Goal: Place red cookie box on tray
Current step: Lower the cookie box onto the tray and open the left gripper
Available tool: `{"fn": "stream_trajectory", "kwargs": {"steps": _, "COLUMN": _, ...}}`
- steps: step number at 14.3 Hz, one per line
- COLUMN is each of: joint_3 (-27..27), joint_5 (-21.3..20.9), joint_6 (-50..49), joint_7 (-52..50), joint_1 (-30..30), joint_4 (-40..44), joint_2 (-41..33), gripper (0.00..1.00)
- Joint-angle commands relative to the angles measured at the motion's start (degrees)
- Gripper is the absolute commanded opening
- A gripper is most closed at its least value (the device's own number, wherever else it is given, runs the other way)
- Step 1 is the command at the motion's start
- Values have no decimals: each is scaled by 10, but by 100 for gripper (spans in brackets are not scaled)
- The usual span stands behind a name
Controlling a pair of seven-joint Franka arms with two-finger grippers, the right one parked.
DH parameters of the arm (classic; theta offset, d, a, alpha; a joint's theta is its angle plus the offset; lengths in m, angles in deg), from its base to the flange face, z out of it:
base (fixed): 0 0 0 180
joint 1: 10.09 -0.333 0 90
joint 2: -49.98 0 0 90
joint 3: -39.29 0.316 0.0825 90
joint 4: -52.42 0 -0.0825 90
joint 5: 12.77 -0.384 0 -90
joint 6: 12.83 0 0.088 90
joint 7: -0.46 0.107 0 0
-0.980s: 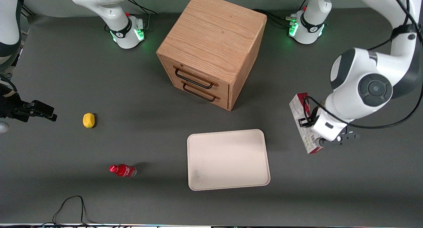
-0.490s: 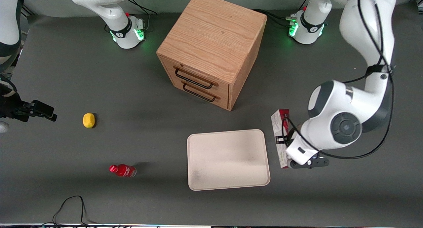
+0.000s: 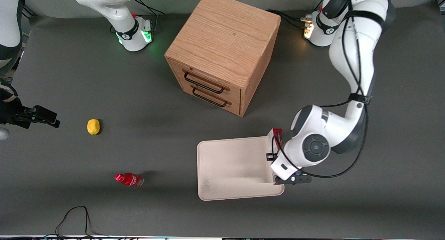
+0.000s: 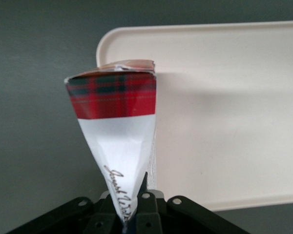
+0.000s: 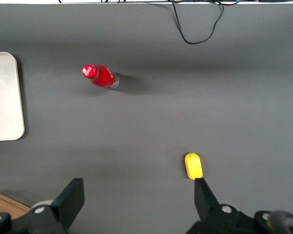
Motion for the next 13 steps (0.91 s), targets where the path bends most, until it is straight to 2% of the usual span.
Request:
{"fn": "stream_trajectory", "kwargs": {"steps": 1, "joint_3": 25, "joint_5": -8, "joint_6": 9, "joint_7": -15, "joint_1": 24, "joint_4": 32, "joint_2": 31, "gripper": 0}}
{"fn": "stream_trajectory", "kwargs": {"steps": 6, "joint_3": 49, "joint_5": -7, "joint_6": 48, "joint_7": -35, "joint_1": 45, "joint_4": 30, "joint_2": 53, "gripper": 0}}
{"fn": "stream_trajectory", "kwargs": {"steps": 7, "joint_3": 50, "joint_5": -9, "joint_6": 54, "joint_7": -32, "joint_1": 47, "joint_4": 25, "joint_2": 53, "gripper": 92}}
{"fn": "stream_trajectory", "kwargs": {"steps": 8, "joint_3": 51, "joint_5": -17, "joint_6": 66, "joint_7": -31, "joint_1": 53, "joint_4": 24, "joint_2": 53, "gripper": 100}}
{"fn": "stream_trajectory", "kwargs": {"steps": 13, "joint_3": 53, "joint_5": -20, "joint_6": 57, "joint_7": -28, "joint_1": 55, "joint_4": 19, "joint_2": 30, "gripper": 100}}
